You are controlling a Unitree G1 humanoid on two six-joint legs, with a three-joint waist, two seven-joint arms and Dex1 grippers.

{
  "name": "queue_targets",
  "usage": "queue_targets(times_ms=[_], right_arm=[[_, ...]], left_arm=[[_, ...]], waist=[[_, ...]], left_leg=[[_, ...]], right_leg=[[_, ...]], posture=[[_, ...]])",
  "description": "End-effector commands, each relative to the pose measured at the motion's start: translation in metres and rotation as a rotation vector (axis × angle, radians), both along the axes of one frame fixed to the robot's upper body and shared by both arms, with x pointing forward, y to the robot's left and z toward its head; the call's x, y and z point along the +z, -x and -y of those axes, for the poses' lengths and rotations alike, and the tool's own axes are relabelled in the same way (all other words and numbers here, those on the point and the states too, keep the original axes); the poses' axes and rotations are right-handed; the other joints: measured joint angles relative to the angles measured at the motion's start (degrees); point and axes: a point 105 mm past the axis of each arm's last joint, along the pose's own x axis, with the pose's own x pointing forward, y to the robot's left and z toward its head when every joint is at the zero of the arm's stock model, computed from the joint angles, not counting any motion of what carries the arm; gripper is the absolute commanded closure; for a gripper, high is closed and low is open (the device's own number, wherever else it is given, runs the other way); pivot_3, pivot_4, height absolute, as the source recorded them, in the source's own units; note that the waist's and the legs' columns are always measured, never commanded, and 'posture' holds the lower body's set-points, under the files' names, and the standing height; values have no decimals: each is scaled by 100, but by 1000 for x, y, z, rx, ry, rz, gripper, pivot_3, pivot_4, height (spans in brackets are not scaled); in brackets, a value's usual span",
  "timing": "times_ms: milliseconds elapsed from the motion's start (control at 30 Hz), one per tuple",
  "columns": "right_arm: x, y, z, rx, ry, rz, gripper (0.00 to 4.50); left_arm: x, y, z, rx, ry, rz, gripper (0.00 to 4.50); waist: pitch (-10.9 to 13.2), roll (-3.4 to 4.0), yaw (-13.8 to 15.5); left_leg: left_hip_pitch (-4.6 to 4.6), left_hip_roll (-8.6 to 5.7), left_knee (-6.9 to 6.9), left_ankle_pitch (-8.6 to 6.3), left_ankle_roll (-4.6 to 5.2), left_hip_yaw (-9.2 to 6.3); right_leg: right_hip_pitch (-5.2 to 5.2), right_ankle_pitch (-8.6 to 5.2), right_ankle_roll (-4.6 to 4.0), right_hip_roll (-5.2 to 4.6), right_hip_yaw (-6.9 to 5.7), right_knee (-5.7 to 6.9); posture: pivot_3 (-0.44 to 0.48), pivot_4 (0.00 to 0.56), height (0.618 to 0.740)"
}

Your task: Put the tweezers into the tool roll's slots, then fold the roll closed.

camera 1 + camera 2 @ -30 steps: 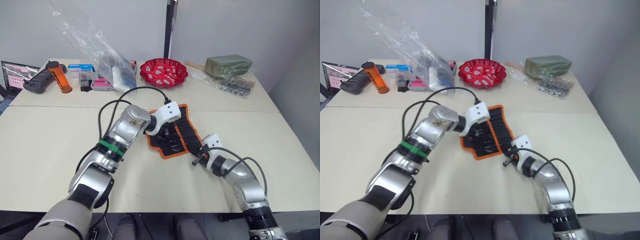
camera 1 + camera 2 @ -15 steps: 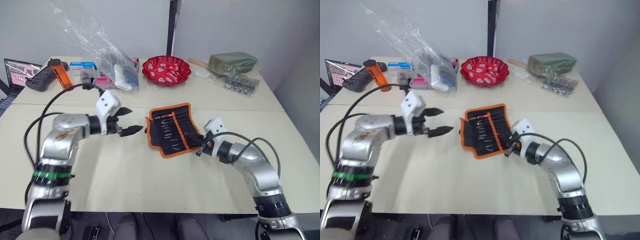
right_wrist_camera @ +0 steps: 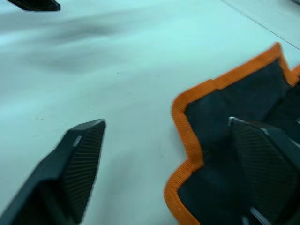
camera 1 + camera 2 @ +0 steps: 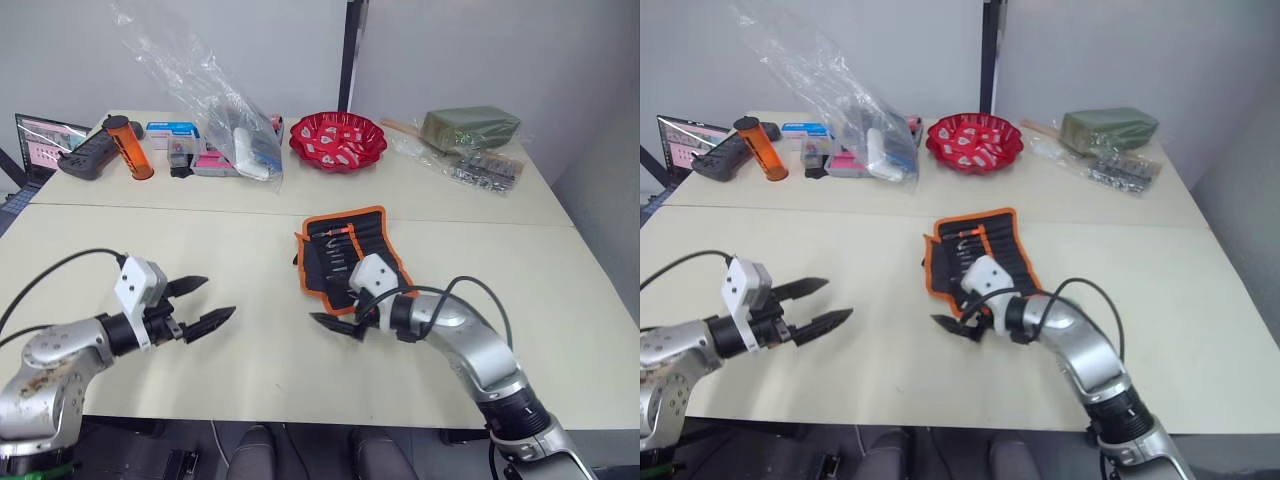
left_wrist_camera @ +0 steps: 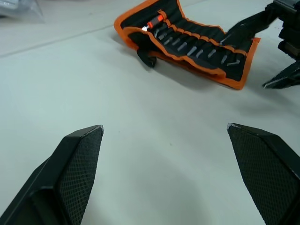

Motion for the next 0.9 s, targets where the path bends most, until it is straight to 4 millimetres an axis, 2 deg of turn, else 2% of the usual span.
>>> queue_targets(times_ms=[33, 267, 467, 633, 767, 900], right_arm=[[11, -9, -9, -22, 23, 152, 30], [5, -18, -18, -40, 39, 210, 30], [2, -29, -18, -99, 46, 222, 30], [5, -33, -18, -133, 28, 252, 1512], [9, -36, -16, -160, 18, 271, 2938], [10, -40, -14, -188, -6, 248, 4264]], left_arm=[[16, 4, 0, 13, 17, 46, 0], [20, 5, -2, 12, -14, 67, 0], [20, 4, -1, -18, -75, 92, 0], [15, -3, 4, -46, -81, 77, 0], [13, -7, 10, -76, -94, 75, 0], [10, -19, 3, -86, -158, 80, 0]], waist=[[0, -1, 10], [0, -2, 26], [0, -2, 24], [1, -2, 35], [1, -2, 40], [1, -2, 41]], left_leg=[[1, 0, 1, 0, 0, 0], [-1, 0, 2, 0, -1, 3], [-3, 1, 2, 0, -1, 4], [-4, 1, 2, 0, -1, 6], [-6, 0, 2, 0, -1, 6], [-6, 1, 2, 1, -1, 6]], right_leg=[[-1, 1, -1, 0, 0, 1], [-4, 1, -2, 0, 1, 1], [-9, 2, -4, 0, 1, 4], [-10, 2, -4, 0, 2, 3], [-13, 2, -3, 0, 2, 4], [-16, 2, -4, 0, 1, 8]], posture=[[0, 150, 729], [0, 150, 729], [0, 150, 729], [0, 150, 729], [0, 150, 729], [0, 150, 729]])
